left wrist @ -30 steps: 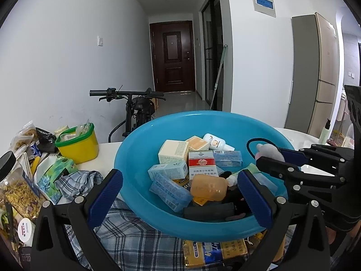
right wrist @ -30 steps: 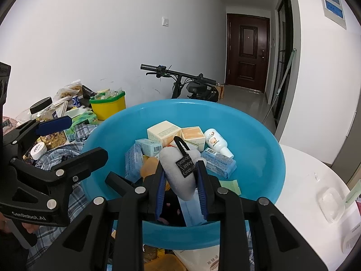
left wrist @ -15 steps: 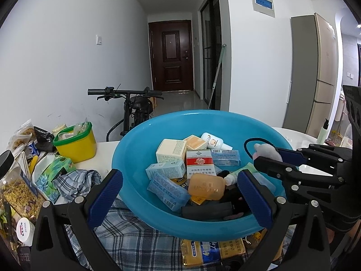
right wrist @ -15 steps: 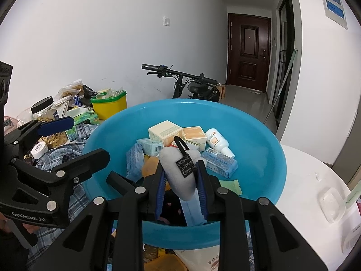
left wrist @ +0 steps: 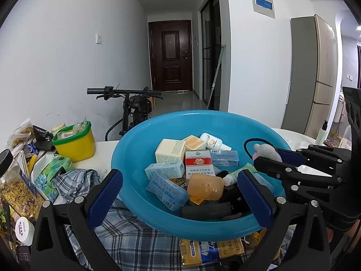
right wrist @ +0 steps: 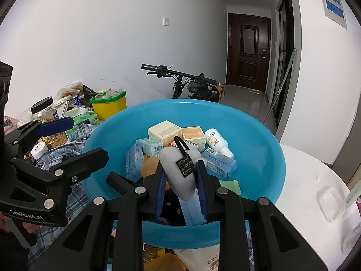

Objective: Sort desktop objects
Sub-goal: 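Open the right gripper to release the earphone case into the basin, then move the right gripper back from the basin to the white paper bag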

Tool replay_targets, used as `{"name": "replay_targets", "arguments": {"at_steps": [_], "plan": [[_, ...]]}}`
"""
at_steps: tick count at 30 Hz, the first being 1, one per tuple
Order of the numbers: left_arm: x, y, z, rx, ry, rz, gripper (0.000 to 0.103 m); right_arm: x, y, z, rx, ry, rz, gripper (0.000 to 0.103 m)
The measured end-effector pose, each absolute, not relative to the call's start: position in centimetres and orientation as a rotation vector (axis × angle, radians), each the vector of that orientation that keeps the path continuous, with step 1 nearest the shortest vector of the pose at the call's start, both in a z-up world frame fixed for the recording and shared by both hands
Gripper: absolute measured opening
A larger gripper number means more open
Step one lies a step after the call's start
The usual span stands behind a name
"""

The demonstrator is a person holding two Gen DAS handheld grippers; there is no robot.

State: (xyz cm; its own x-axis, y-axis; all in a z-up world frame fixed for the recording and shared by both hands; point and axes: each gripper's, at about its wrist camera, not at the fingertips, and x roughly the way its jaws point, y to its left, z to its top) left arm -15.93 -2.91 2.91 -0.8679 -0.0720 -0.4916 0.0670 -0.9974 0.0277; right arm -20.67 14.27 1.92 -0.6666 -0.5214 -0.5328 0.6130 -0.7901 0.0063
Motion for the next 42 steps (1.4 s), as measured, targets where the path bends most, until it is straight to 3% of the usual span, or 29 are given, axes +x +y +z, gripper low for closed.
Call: {"name": "replay_targets", "arguments": {"at_steps": [14,16,18,20,24,42], "plan": [[-16.1,-3.3,2.8,0.793,0.008,-2.966,0.103,-20.7,14.3,1.9,0.686,0.223,-2.402,0.025],[-16.1,-3.2,2.7,0.798,0.006,-2.968,0.103,-20.8,14.4,1.9,0.694,0.207,-2.394,0.042],[-16.0,-3.5,2.8,0.792,0.030,-2.975,0.103,-21.2,14.7,1.7,0.729,0.218,-2.480,0.091],[-15.9,-3.9,3.1,0.790,0.063,-2.984,0.103,-21.5,15.6,1.8,0.715,0.166,-2.502,0.102],[-15.8,-4.1,3.2,0.785,0.073,-2.978,0.103,-21.5,16.6,2.3,0.692,0.062,-2.479,0.102],[-15.8,-4.8,3.1,0.777,0.086,-2.946,0.103,-21.1,15.9,2.2,0.678,0.135,-2.494,0.102]]}}
